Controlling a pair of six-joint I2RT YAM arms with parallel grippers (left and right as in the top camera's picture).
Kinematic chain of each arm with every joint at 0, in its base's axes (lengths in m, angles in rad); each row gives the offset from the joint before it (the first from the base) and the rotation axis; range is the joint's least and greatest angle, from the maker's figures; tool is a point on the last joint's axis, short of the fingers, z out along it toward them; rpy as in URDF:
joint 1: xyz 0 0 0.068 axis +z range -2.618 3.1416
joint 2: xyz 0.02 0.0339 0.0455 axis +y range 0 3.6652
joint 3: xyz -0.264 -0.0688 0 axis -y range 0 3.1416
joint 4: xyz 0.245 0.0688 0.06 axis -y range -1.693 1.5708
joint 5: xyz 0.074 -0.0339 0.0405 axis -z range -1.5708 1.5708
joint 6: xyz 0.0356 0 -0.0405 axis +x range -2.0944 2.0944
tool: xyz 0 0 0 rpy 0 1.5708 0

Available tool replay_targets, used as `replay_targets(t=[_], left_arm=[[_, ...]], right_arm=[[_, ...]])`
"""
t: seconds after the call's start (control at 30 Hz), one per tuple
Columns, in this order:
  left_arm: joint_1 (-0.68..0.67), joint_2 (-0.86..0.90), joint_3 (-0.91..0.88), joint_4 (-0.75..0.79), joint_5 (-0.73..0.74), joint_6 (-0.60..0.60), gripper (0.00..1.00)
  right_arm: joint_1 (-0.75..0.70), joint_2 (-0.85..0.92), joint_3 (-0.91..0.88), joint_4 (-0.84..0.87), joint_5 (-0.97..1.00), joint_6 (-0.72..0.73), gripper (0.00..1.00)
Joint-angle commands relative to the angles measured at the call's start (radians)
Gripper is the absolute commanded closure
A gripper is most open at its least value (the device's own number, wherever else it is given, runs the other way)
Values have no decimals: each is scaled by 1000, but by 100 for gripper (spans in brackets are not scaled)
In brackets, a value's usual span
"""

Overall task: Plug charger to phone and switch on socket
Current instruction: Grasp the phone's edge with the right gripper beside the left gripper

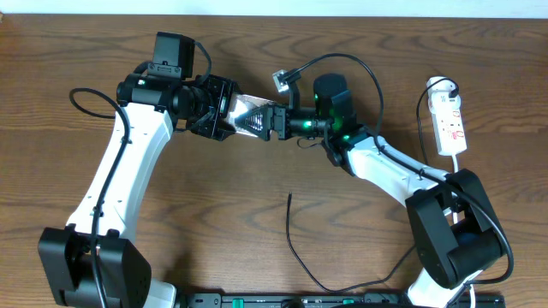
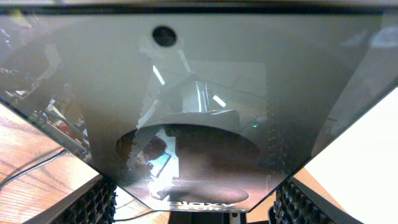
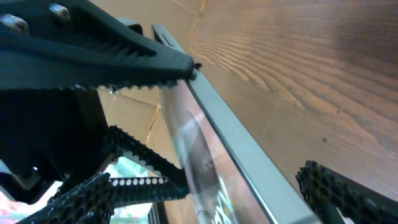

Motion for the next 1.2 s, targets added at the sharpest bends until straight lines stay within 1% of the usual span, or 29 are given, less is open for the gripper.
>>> replay_targets(t=[0.0, 0.1, 0.2, 0.47, 0.57, 0.67, 0.97, 1.07, 1.17], left_arm=[[6, -2, 20, 4, 35, 2, 92], [6, -2, 20, 5, 55, 1, 92], [6, -2, 20, 5, 70, -3, 93], [6, -2, 20, 5, 97, -6, 93], [6, -2, 20, 5, 99, -6, 92], [6, -2, 20, 5, 99, -6, 92], [6, -2, 20, 5, 99, -5, 92], [6, -2, 20, 5, 99, -5, 93], [6, -2, 20, 5, 99, -5, 93]], right_arm=[[-2, -16, 14, 30, -13, -19, 8], [-2, -16, 14, 54, -16, -13, 13], [-2, -16, 14, 60, -24, -10, 22], [-2, -16, 14, 60, -35, -10, 54], [-2, -16, 14, 60, -39, -9, 64], [-2, -16, 14, 60, -39, 2, 68], [-2, -16, 14, 60, -38, 2, 74], [-2, -16, 14, 60, -38, 10, 78], [-2, -16, 14, 60, -37, 28, 86]])
